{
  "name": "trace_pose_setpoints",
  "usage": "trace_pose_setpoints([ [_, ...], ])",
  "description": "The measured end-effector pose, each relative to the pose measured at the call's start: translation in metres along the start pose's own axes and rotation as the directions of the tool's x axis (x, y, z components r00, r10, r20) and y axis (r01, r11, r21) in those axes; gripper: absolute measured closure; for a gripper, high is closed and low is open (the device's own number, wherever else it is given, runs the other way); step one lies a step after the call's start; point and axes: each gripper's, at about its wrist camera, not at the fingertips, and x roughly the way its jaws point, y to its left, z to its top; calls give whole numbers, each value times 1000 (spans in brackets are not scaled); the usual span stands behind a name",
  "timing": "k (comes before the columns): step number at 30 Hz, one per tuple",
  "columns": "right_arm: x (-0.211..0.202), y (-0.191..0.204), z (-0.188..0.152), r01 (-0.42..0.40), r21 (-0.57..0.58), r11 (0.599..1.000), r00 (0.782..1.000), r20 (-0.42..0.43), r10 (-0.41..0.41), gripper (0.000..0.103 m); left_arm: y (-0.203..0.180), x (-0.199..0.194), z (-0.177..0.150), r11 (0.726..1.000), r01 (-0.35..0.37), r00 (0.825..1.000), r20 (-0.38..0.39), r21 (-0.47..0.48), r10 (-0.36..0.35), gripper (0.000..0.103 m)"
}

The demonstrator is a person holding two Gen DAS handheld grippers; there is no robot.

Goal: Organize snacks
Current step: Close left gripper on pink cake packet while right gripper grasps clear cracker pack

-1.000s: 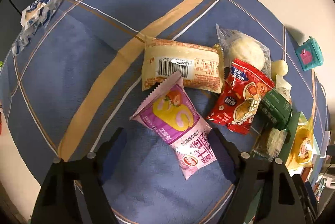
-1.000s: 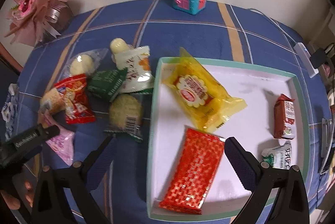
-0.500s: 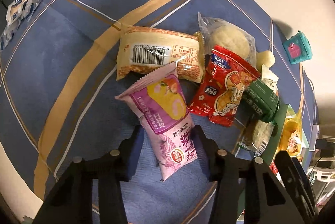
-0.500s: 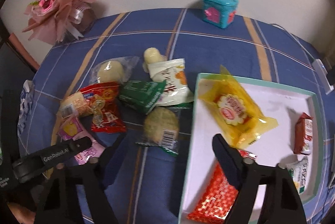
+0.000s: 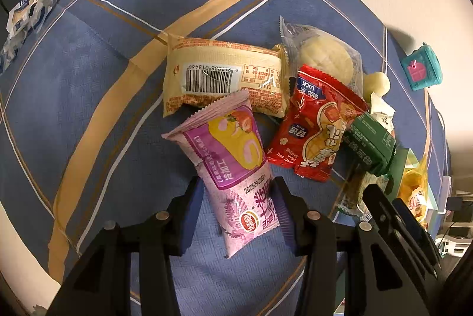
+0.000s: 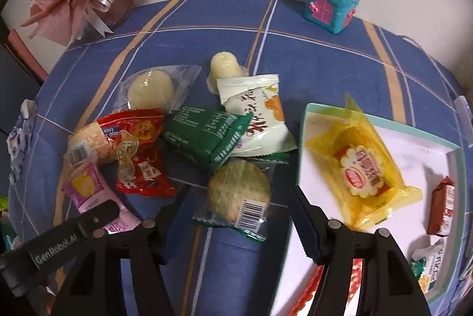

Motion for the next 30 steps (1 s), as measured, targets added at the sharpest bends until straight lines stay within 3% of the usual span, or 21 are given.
trace_pose_setpoints([
  [13,29,14,4,0,-28,1000,999,-55,-1,36,-3,6,2,1000,-5,1000,-5,-2,5,53],
  [16,34,13,2,8,-23,1000,998,-67,-10,46,-3,8,2,1000,-3,1000,-5,-1,3,53],
  [23,40,11,2,22,-6,1000,998,-58,-22,50,-8,10,1,1000,-14,1000,1,19,14,53],
  [30,28,9,-5,30,-3,1000,998,-54,-30,50,-16,6,-1,999,-21,1000,5,28,21,61],
])
